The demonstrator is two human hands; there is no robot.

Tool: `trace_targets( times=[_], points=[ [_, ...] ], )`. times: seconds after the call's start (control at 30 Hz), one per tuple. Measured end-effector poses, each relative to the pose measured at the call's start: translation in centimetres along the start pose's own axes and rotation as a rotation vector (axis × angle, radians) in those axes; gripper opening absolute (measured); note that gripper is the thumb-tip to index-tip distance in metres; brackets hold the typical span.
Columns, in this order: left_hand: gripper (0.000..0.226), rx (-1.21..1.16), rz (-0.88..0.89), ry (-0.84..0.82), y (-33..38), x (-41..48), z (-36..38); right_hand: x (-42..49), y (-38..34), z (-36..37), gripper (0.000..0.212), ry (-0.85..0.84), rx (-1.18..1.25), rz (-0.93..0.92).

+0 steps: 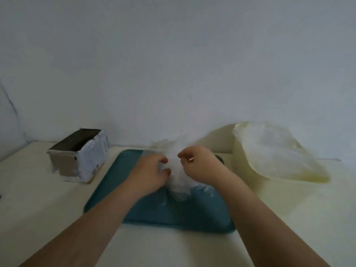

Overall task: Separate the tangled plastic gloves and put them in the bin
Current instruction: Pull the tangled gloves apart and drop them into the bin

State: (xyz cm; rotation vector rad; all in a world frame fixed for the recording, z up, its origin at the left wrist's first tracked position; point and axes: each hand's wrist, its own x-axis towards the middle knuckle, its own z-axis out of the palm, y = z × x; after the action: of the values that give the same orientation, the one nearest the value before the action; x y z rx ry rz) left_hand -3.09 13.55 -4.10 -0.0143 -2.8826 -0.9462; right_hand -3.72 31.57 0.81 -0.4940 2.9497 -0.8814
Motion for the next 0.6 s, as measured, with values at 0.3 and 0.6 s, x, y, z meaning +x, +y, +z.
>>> trace_targets(
  times=[0.3, 0.6],
  points=[
    [0.015, -0.191, 0.037, 0.108, -2.8, 1.3, 1.3, 3.3, 3.4, 4.7, 0.045, 0.028, 0.152, 0.164],
    [0.021, -0.176, 0.197, 0.221, -2.9, 1.2, -2.7, 3.1, 3.7, 1.8, 0.025, 0.292, 0.189, 0.002]
  ],
)
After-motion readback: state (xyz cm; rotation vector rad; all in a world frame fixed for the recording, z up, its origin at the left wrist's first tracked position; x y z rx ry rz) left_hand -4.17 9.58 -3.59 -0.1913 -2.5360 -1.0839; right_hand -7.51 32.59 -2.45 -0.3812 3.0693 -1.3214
